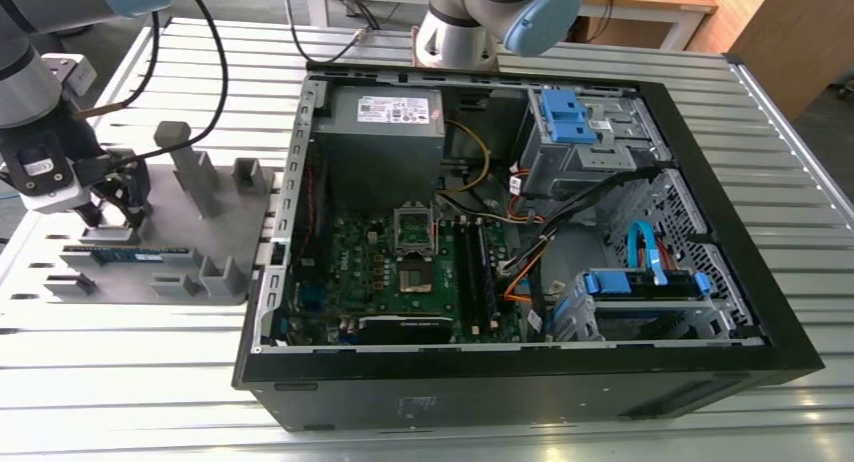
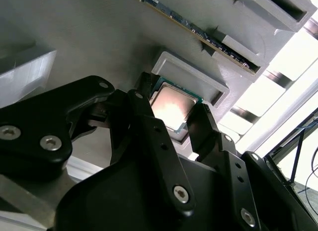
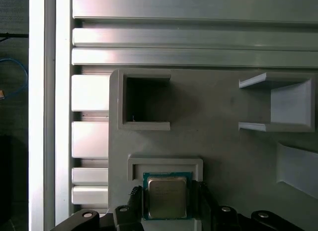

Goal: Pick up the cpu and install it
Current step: 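Pick up the cpu and move it towards the insertion slot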

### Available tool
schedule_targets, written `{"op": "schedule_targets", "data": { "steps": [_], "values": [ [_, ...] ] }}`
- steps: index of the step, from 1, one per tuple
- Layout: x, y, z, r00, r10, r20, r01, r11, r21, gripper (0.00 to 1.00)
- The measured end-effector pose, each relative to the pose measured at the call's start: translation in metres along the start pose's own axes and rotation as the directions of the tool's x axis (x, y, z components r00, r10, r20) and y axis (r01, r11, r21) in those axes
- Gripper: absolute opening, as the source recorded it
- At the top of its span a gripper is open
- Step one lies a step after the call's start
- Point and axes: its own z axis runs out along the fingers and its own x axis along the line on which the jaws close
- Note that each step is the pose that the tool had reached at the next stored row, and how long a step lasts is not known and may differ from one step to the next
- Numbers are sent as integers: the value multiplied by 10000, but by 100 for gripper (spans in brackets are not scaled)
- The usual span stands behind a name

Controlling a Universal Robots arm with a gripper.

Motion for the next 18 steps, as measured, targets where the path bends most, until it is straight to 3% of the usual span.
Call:
{"op": "schedule_targets", "data": {
  "steps": [13,18],
  "values": [
    [0,-1,-8,10000,-1,-17,1,10000,1,56],
    [0,0,-8,10000,0,-65,0,10000,1,56]
  ]
}}
